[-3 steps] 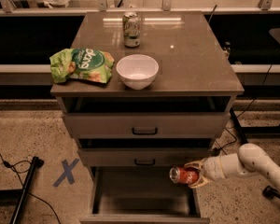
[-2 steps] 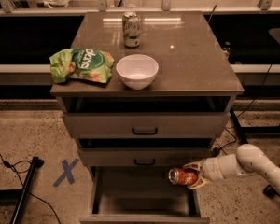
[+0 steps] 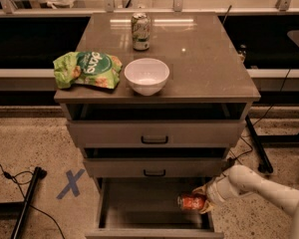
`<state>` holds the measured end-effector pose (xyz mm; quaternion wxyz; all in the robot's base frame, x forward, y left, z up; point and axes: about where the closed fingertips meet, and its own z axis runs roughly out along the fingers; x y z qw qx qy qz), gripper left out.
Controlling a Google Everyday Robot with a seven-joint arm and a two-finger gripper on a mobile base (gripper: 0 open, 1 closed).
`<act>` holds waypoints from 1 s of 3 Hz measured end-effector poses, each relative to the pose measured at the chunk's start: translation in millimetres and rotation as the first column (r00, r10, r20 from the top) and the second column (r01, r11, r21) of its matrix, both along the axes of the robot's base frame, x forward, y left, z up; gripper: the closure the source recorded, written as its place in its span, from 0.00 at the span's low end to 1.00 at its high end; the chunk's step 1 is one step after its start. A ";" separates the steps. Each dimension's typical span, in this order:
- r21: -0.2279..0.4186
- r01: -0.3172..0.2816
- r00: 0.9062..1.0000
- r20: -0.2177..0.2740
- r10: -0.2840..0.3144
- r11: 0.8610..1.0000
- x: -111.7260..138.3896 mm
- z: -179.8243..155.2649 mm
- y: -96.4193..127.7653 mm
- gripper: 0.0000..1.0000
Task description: Place coke can into bottom drawer
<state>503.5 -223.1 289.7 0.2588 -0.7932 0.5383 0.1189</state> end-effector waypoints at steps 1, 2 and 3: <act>-0.009 0.030 0.999 0.026 -0.030 0.999 10.2 -0.6 -3.2 1.00; -0.063 -0.007 1.000 -0.013 0.007 0.998 4.8 -27.4 3.2 1.00; -0.062 -0.009 0.998 -0.056 0.006 0.998 7.1 -73.0 -2.7 1.00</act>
Offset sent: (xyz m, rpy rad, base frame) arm 0.0128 0.0076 -0.0419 -0.1337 0.0157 0.0283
